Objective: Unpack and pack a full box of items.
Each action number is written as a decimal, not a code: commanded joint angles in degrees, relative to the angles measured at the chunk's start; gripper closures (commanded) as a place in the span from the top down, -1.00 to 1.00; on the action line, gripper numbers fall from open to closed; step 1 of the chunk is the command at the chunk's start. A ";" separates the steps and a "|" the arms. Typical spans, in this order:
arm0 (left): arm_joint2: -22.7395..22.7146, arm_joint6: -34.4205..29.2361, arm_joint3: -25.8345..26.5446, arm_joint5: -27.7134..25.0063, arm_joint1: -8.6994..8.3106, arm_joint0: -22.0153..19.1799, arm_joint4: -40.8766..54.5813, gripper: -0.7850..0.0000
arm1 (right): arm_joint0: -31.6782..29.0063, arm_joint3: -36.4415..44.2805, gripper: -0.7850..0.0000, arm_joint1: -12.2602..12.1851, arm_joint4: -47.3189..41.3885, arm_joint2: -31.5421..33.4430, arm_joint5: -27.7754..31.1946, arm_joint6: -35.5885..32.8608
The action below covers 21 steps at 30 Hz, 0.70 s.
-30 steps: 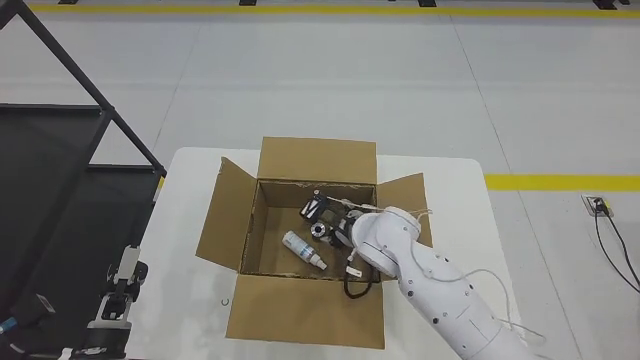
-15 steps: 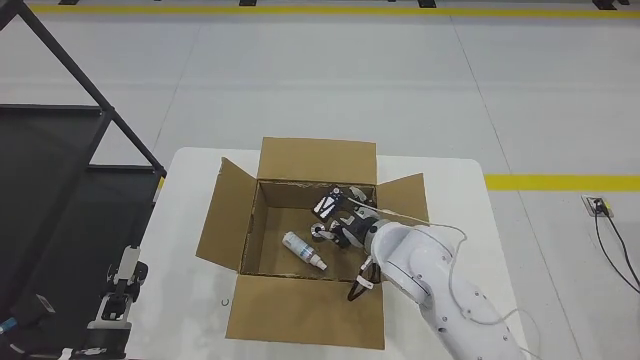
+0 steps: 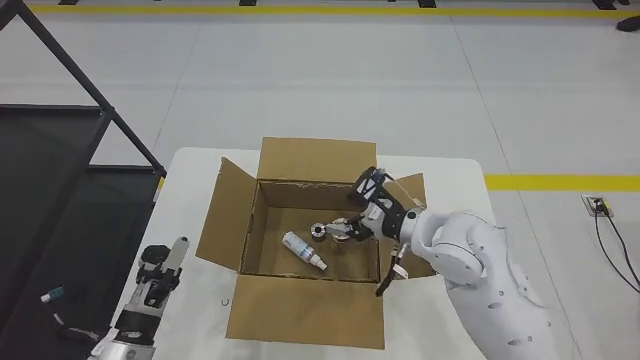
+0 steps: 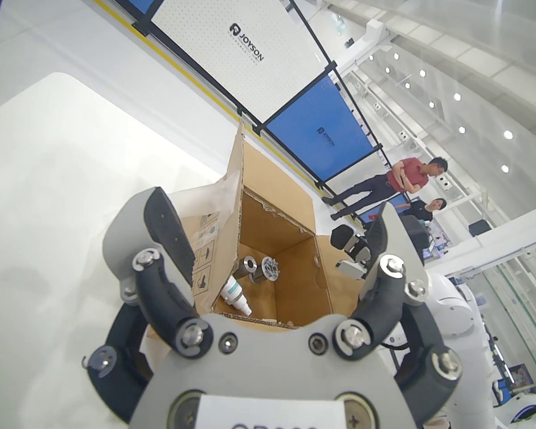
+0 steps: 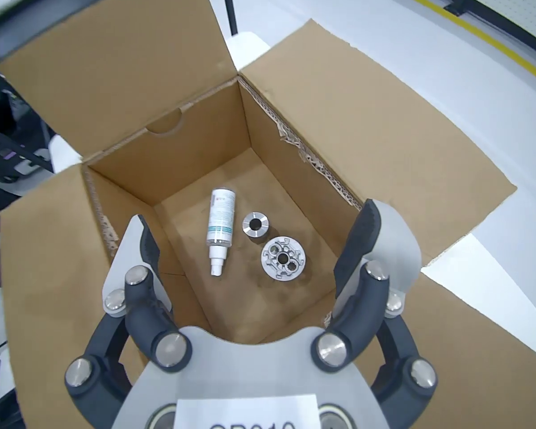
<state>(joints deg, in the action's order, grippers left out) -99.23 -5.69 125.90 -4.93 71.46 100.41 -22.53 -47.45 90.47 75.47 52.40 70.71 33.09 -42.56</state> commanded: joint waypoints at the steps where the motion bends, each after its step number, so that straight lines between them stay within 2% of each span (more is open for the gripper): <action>1: 1.25 -0.73 -0.19 0.49 -0.02 -1.14 -1.87 1.00 | -1.58 0.67 1.00 -0.73 -5.42 3.57 3.78 -0.39; 6: 3.87 -3.23 -0.29 1.03 -0.10 -3.45 -4.68 1.00 | -5.19 0.81 1.00 -2.46 -19.19 10.94 10.61 -2.53; 8: 4.96 -4.01 -0.01 0.95 -0.12 -4.14 -5.87 1.00 | -5.49 0.98 1.00 -2.97 -19.51 12.90 8.72 -4.65; 17: 9.78 -7.40 1.59 -1.01 -0.26 -4.75 -11.00 1.00 | -6.07 0.98 1.00 -3.01 -19.78 13.01 7.75 -3.30; 21: 12.35 -9.16 1.93 -1.67 -0.33 -5.30 -14.18 1.00 | -6.55 -1.12 1.00 -3.58 -26.71 15.11 8.24 -2.19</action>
<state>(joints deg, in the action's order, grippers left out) -87.70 -14.47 127.71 -6.43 71.14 95.26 -35.73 -53.99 90.21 72.11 28.93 85.01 40.87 -44.46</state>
